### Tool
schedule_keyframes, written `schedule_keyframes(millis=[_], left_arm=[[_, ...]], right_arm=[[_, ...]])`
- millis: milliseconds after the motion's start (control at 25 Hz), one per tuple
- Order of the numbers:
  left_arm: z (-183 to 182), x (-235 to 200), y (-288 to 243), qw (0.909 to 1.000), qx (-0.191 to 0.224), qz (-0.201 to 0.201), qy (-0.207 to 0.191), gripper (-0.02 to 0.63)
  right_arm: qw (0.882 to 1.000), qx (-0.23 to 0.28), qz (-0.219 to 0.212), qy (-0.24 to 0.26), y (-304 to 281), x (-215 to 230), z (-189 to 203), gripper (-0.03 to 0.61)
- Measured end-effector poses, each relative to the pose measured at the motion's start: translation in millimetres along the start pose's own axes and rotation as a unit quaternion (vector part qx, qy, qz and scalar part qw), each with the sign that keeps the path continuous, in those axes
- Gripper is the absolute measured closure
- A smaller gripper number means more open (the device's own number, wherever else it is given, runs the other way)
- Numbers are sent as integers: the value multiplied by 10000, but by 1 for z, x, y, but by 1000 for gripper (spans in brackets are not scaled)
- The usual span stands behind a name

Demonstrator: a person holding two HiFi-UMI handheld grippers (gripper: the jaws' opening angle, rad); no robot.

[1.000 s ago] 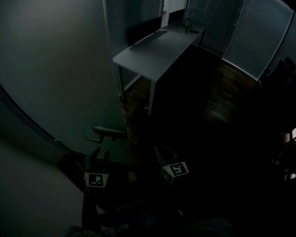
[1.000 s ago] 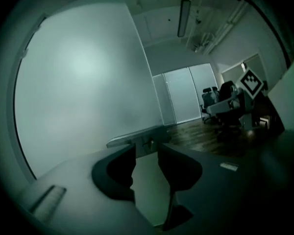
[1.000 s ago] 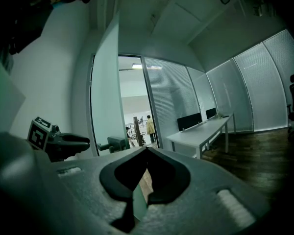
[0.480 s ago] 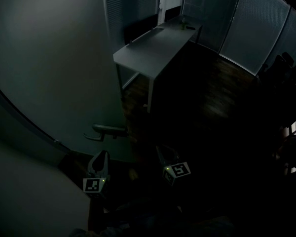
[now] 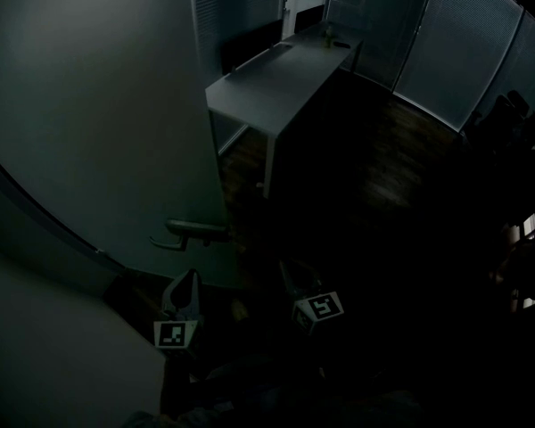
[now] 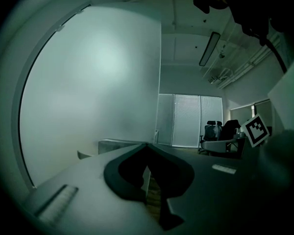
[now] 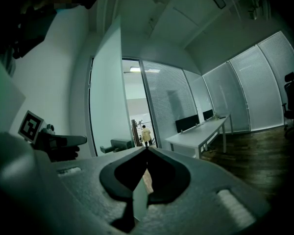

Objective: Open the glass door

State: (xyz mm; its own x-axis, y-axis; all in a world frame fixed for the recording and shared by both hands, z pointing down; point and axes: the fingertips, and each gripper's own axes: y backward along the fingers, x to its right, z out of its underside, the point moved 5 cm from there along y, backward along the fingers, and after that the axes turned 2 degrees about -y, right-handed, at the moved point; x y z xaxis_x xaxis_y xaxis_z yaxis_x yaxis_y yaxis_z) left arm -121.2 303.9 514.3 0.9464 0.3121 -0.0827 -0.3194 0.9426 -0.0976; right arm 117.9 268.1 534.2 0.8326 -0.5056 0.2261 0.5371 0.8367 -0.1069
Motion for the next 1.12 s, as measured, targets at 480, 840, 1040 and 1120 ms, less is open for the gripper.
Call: schedule_keyframes(millis=[480, 840, 1040, 1120], left_arm=[[1, 1, -5, 9998, -46, 79, -202, 611], [2, -1, -5, 9996, -115, 80, -225, 610], [0, -1, -4, 9997, -94, 54, -221, 611], [2, -1, -6, 9997, -63, 53, -246, 611]], right_arm=[[10000, -48, -14, 86, -4, -2, 1, 580], [9999, -29, -61, 92, -6, -4, 3, 580], [10000, -30, -62, 71, -3, -6, -1, 580], [9999, -28, -70, 74, -5, -5, 1, 580]])
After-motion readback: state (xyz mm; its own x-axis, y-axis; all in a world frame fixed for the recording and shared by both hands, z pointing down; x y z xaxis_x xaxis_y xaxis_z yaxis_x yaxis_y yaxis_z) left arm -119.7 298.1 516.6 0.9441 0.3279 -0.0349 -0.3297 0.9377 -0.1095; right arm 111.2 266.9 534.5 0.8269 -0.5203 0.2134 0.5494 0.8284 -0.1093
